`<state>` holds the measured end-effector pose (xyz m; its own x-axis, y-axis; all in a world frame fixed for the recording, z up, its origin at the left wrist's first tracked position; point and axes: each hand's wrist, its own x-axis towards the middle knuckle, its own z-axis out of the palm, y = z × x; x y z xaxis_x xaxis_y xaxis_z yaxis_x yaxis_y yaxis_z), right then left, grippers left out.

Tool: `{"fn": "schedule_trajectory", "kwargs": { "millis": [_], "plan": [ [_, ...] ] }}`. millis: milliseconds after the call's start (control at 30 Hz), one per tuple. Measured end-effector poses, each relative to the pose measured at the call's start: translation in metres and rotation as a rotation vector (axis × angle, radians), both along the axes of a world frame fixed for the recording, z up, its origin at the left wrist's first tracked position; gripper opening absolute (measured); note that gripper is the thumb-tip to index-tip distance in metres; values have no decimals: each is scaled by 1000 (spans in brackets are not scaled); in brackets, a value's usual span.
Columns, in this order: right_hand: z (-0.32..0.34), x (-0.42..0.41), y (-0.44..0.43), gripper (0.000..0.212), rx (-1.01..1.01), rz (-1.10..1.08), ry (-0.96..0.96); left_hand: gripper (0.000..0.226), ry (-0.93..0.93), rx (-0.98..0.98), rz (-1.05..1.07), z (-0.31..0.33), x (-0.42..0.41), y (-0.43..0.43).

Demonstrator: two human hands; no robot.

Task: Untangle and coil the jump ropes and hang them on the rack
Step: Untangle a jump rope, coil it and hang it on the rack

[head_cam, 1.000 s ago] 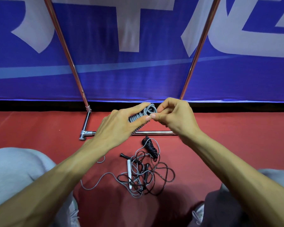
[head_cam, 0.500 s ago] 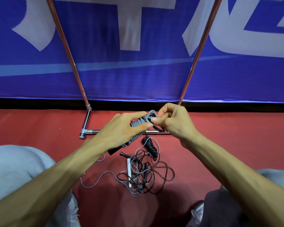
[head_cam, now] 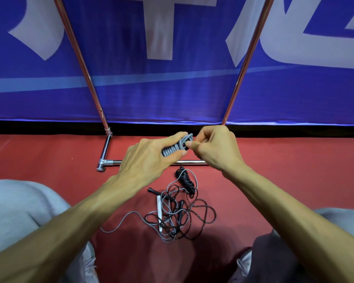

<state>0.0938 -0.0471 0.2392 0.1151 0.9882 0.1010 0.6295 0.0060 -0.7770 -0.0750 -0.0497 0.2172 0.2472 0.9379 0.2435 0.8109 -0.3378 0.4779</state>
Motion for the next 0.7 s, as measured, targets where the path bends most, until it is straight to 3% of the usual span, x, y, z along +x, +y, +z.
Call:
{"fn": "schedule_trajectory", "kwargs": {
  "millis": [233,400,533,700],
  "plan": [
    [-4,-2,1,24,70,-70,48,52,15,-33,26,-3,8,-3],
    [-6,1,0,31,24,62,104,54,77,70,72,-3,4,-4],
    [-7,0,1,16,-27,117,202,53,114,57,91,-1,6,-6],
    [-8,-3,1,19,-88,41,364,55,190,68,65,-1,8,-5]
  ]
}}
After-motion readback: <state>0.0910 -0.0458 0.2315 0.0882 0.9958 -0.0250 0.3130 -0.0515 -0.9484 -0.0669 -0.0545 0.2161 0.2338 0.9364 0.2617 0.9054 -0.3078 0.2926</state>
